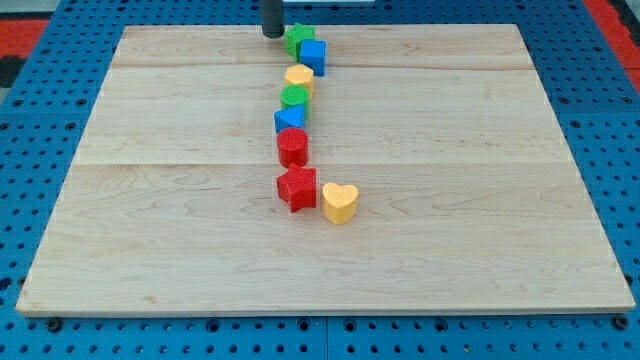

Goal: Separate blue cube from green star

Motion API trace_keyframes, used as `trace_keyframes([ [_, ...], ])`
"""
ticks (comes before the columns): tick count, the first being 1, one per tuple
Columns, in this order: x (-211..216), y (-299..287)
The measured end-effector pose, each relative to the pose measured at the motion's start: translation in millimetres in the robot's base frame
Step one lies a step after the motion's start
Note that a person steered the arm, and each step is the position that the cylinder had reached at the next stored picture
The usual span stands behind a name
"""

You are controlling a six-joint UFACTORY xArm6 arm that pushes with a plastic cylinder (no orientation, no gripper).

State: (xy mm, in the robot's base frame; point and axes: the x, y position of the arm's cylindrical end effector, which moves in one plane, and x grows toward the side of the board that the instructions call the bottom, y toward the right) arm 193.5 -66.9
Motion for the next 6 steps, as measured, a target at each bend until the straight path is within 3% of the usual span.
trace_keyframes([
  [2, 15.6, -40.8],
  [3, 46.8, -26.9],
  [6, 36.9, 15.4],
])
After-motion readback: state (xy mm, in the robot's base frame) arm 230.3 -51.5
